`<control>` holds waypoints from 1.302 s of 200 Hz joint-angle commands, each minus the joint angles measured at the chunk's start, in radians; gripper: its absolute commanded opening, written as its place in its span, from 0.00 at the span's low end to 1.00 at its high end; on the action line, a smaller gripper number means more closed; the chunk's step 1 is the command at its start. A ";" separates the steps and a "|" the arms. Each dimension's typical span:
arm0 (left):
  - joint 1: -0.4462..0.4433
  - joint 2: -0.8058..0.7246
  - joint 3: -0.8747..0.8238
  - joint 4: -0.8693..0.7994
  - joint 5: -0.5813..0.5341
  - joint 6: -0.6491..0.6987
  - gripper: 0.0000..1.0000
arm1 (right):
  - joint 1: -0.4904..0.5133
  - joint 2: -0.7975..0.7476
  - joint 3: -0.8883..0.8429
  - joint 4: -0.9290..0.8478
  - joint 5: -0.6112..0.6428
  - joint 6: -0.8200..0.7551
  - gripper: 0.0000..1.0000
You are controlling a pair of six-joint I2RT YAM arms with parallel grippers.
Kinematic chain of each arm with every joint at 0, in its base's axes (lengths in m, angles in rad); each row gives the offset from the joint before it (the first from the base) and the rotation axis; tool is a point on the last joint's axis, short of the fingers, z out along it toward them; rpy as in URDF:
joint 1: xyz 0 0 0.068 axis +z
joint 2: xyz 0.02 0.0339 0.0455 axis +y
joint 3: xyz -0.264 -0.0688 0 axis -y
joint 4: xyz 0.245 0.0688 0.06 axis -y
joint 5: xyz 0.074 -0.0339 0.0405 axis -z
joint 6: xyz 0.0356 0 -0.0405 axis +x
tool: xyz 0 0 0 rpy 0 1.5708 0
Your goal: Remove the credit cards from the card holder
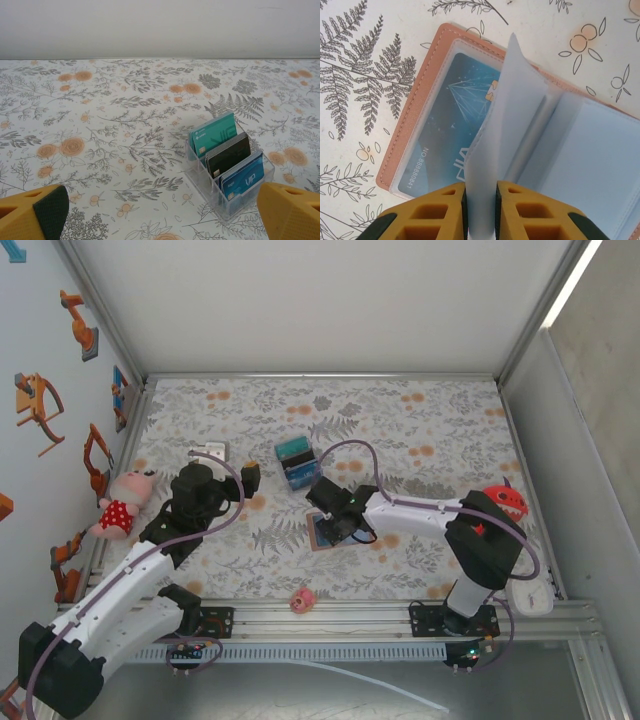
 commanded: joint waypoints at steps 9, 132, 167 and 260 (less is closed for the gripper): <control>0.002 -0.016 0.034 -0.009 0.011 -0.017 0.97 | 0.005 -0.052 -0.027 0.003 0.011 0.005 0.22; -0.005 0.008 0.061 -0.013 0.021 -0.013 0.97 | -0.015 -0.099 -0.048 -0.027 0.125 0.037 0.32; -0.014 0.020 0.067 -0.012 0.019 -0.005 0.97 | -0.046 -0.122 -0.069 -0.027 0.123 0.058 0.33; -0.094 0.059 0.070 -0.013 -0.046 0.080 0.97 | -0.170 -0.174 -0.159 0.007 0.067 0.146 0.32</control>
